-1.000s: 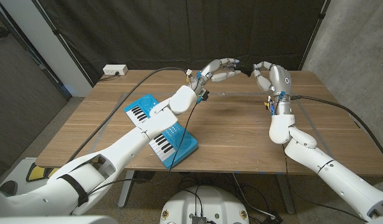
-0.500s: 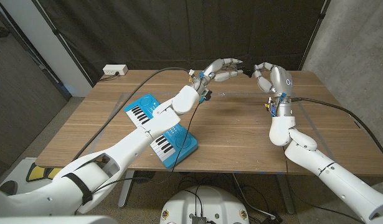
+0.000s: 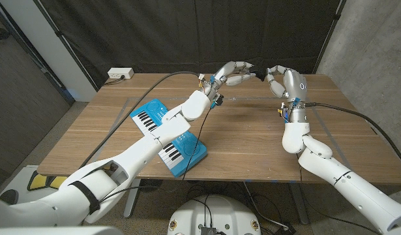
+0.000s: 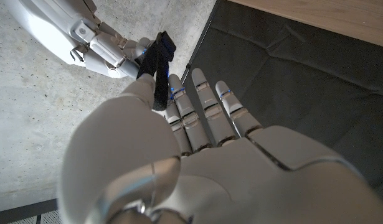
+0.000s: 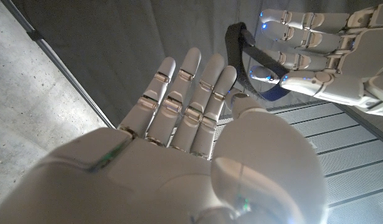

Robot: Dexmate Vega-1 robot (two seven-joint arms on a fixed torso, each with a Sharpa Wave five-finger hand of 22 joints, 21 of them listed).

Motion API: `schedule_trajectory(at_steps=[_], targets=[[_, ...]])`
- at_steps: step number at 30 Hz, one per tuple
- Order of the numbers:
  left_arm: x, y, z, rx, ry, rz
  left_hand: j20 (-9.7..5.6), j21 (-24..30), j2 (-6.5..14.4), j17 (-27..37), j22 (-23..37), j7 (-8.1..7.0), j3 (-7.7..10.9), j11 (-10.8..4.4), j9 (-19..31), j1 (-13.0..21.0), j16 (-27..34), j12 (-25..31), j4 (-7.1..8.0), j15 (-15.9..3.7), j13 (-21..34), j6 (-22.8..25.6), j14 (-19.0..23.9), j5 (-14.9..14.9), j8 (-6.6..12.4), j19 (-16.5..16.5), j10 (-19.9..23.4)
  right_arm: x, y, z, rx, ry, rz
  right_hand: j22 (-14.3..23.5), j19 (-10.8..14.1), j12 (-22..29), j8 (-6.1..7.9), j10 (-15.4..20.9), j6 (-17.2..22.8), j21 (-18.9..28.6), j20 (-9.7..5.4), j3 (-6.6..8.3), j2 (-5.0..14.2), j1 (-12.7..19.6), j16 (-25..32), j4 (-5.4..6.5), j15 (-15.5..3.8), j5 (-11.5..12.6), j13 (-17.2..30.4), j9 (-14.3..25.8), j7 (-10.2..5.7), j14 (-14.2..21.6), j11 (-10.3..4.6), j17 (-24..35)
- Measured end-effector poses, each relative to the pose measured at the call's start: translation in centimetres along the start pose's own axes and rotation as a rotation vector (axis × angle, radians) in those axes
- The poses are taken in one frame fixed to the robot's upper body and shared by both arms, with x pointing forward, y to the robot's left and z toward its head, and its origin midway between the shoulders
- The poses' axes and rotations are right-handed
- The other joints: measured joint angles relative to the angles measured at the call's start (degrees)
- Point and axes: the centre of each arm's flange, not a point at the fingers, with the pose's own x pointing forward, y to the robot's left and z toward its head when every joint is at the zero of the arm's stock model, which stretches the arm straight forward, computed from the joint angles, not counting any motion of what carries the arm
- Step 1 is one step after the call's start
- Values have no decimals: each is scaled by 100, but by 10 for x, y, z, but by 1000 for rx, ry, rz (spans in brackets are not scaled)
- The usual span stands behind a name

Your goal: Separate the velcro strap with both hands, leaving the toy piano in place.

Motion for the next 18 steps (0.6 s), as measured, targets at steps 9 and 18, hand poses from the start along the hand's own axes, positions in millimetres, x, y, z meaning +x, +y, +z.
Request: schedule_trajectory(at_steps=[9,18], targets=[[2,1,-3,-4,2,3,-1,-53,-4,9,-16,-50,2,-78,7,-3,30,54,-2,-25,46,350,215,-47,172,0,349,0,0,0,-4,-2,1,0,-20,-21,21,0,-23,22,-21,0,17,-18,0,0,0,-5,13,-7,-21,0,0,0],[4,0,2,-23,-21,-22,-185,-24,210,0,-42,126,414,49,195,349,161,422,-268,-282,287,1192,1162,-116,831,228,1485,0,1,2,-3,-4,2,0,-20,-42,21,15,-10,21,-20,0,10,-42,1,0,0,-22,25,-9,-33,0,-15,27]])
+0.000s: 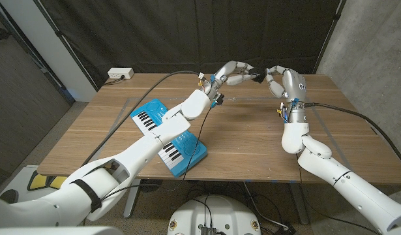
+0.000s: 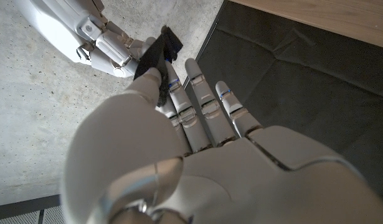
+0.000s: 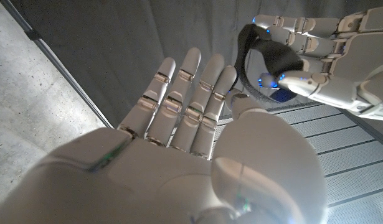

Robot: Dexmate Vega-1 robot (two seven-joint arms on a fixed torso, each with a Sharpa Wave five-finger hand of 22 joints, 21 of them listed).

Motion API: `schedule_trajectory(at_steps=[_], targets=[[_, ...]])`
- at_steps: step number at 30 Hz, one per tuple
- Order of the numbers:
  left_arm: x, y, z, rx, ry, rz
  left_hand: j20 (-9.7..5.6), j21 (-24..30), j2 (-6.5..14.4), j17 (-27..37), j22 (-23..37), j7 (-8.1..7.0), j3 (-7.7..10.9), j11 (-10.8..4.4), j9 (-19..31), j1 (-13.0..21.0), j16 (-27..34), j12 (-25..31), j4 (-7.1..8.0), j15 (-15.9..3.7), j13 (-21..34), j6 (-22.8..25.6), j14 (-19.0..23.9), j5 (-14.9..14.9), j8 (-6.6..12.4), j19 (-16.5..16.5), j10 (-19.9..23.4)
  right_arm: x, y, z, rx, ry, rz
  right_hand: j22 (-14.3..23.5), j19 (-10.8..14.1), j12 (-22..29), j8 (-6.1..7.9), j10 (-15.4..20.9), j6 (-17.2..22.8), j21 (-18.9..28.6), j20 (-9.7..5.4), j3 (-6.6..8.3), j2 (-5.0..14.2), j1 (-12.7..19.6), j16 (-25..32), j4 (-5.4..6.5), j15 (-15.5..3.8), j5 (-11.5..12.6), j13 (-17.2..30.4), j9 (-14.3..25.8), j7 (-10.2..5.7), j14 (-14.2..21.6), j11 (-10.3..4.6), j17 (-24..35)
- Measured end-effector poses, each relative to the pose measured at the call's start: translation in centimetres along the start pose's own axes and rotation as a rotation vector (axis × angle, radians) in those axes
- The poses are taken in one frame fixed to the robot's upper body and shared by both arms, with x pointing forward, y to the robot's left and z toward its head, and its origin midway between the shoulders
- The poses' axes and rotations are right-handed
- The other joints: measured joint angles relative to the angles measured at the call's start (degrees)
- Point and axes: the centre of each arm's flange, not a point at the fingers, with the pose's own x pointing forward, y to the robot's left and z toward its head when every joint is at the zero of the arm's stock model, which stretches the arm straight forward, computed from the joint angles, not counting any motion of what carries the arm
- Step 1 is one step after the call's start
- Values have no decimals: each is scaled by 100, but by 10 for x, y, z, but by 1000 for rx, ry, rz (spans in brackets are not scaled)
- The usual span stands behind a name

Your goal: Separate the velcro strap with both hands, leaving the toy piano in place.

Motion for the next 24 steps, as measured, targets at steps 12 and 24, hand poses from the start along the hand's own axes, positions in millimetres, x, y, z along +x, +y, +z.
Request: schedule_trajectory(at_steps=[12,24], targets=[[1,2,1,15,2,-24,1,0,74,138,-26,38,119,45,151,165,69,287,-71,-159,369,33,343,28,164,-2,62,2,1,2,3,-4,-3,0,0,-33,0,16,-9,24,0,47,-37,-37,-22,-47,0,-21,0,-17,-11,0,-16,0],[-6,8,-1,8,6,-37,32,-29,76,203,-26,44,142,45,265,164,68,471,-95,-189,635,40,373,28,245,-33,61,6,3,1,3,12,-5,-1,-52,-43,23,18,-44,24,11,47,-37,-64,-22,-47,0,-22,35,58,24,0,-18,35]])
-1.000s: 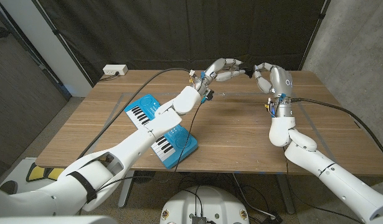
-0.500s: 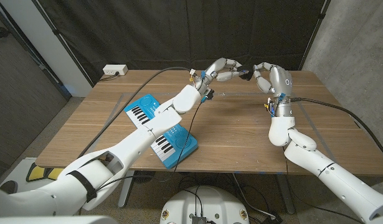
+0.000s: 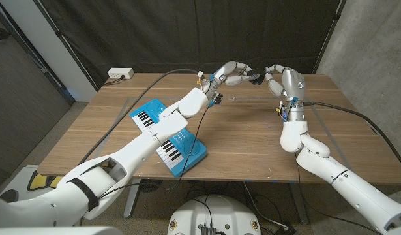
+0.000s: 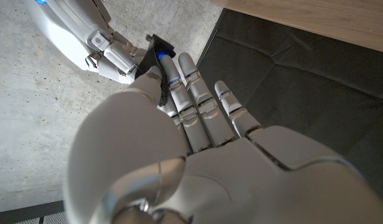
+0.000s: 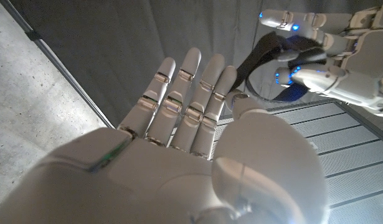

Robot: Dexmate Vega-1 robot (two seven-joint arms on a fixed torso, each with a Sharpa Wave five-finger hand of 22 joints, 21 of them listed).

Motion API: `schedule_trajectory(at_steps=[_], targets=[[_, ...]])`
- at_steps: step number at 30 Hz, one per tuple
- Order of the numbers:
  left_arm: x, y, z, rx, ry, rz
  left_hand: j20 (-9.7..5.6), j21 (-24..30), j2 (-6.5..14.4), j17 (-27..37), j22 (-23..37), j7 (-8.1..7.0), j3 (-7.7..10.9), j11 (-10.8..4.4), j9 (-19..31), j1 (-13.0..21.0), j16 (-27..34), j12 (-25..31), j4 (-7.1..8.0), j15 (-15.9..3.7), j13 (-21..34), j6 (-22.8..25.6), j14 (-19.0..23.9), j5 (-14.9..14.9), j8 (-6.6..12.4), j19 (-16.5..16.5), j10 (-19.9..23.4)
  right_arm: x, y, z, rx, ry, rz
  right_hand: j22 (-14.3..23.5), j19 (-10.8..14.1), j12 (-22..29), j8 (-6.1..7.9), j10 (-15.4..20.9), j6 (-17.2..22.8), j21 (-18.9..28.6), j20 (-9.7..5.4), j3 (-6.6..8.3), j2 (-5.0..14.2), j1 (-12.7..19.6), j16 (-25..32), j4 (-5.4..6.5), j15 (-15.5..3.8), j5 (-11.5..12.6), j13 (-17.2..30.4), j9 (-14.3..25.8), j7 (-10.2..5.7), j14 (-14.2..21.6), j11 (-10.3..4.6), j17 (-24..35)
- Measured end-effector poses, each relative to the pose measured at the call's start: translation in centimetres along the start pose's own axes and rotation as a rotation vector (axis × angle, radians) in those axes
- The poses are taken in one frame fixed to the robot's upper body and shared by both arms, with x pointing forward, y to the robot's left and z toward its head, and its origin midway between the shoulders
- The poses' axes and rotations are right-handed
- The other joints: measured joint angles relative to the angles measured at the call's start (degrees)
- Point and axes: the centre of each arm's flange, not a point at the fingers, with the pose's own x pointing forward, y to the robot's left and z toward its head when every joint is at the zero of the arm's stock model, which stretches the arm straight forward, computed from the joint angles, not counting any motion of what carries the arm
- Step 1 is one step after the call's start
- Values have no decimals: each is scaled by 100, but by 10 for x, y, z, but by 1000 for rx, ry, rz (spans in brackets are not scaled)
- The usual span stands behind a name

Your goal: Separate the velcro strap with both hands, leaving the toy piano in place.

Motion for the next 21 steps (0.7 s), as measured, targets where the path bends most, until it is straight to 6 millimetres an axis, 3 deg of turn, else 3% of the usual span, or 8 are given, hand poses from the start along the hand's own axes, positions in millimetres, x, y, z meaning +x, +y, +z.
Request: schedule_trajectory(at_steps=[7,21], targets=[[-11,6,-1,-2,1,22,0,-21,1,26,1,2,0,-21,54,-1,0,62,0,9,121,2,8,2,37,0,-21,3,1,-2,0,8,-2,28,0,90,143,-2,-72,42,0,-63,46,-12,240,-63,-78,-44,218,306,-11,219,-2,271],[-34,17,-1,-7,6,89,31,-42,-1,9,-28,6,64,-23,143,-3,-75,173,18,-20,294,6,41,43,105,-31,-24,10,4,-7,-1,26,-19,55,1,229,149,-20,-111,87,0,-80,109,32,340,-80,-78,-92,484,503,28,218,-21,485]])
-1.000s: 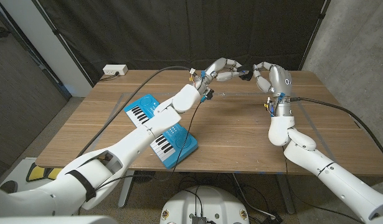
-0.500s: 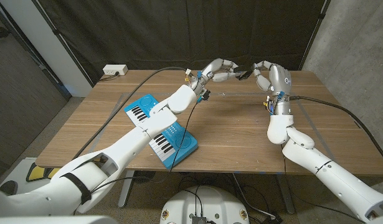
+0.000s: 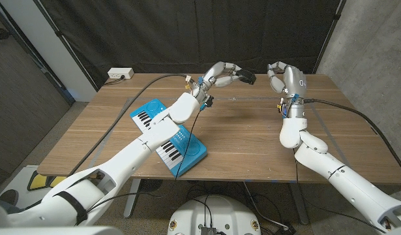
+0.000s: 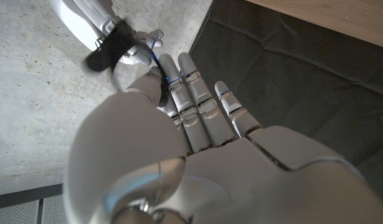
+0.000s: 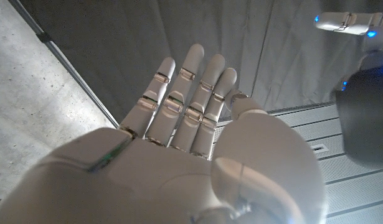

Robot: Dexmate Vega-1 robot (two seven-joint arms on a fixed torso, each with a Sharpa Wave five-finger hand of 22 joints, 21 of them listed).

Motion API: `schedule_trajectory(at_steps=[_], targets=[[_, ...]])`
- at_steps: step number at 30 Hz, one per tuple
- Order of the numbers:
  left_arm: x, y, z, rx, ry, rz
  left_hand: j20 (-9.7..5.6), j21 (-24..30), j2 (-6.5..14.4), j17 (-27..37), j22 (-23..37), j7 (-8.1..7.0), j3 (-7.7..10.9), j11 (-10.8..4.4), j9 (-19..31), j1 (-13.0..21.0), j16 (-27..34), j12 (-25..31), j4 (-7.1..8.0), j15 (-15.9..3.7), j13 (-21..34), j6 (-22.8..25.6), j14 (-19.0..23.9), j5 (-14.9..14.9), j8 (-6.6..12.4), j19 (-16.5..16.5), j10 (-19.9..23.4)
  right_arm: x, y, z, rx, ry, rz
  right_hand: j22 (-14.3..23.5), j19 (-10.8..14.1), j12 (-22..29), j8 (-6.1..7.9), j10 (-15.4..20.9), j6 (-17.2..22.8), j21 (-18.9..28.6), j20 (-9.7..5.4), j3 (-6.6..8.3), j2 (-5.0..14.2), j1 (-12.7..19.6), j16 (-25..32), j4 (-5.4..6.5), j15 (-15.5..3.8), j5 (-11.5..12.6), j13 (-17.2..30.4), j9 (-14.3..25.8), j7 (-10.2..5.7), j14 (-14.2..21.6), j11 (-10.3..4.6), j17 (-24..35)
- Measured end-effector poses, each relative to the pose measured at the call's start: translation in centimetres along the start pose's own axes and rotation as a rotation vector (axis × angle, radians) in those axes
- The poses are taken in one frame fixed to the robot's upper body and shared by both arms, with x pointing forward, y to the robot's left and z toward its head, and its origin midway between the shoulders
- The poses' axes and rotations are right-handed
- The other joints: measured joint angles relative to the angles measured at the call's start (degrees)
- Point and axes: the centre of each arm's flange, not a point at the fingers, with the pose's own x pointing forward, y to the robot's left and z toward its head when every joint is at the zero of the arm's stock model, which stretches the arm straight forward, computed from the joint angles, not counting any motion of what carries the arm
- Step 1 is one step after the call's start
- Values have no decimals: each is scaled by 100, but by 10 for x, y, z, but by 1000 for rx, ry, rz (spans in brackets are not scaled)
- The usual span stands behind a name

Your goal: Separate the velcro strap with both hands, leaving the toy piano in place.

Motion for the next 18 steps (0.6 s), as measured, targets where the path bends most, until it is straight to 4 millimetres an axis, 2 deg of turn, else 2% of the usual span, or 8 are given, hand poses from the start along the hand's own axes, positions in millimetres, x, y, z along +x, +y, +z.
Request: schedule_trajectory(at_steps=[9,12,14,16,18], targets=[[-12,5,-1,4,8,37,30,-62,-47,0,0,1,56,-1,15,-48,-59,51,6,0,98,1,0,-2,27,-31,-1,4,-2,-1,2,12,-15,26,0,61,-23,-3,-52,71,0,0,39,-39,15,0,2,-44,191,12,-51,-32,2,89],[-14,6,-1,4,13,47,30,-62,-46,0,0,1,56,-1,15,-49,-81,52,6,0,122,1,0,-2,28,-31,-1,6,-3,-1,5,19,-18,26,0,59,-210,-14,-41,121,0,2,62,-109,-102,2,57,-67,221,-254,-184,-201,-1,106],[-15,7,-1,5,16,51,30,-62,-41,0,0,1,56,-1,11,-98,-81,52,6,1,132,1,0,-2,28,-31,-1,6,-4,0,9,22,-13,26,-68,-72,-399,-329,-71,123,-1,32,-35,-325,-258,22,107,-90,127,-515,-342,-398,-91,64],[-15,7,-2,9,28,56,30,-62,-39,0,0,1,56,-1,-1,-100,-81,52,6,1,153,1,0,-2,28,-31,-1,7,-6,0,17,23,2,23,-187,-326,-618,-662,-187,123,16,57,-115,-500,-459,12,178,-111,-41,-757,-449,-698,-119,-2],[-14,8,-2,11,38,57,39,-62,-39,0,0,1,71,0,-4,-100,-81,79,-10,1,155,1,-1,-2,28,-22,-2,7,-8,0,22,23,18,13,-285,-551,-875,-955,-336,122,35,122,-200,-521,-643,-26,271,-130,-195,-965,-368,-1036,-105,-62]])
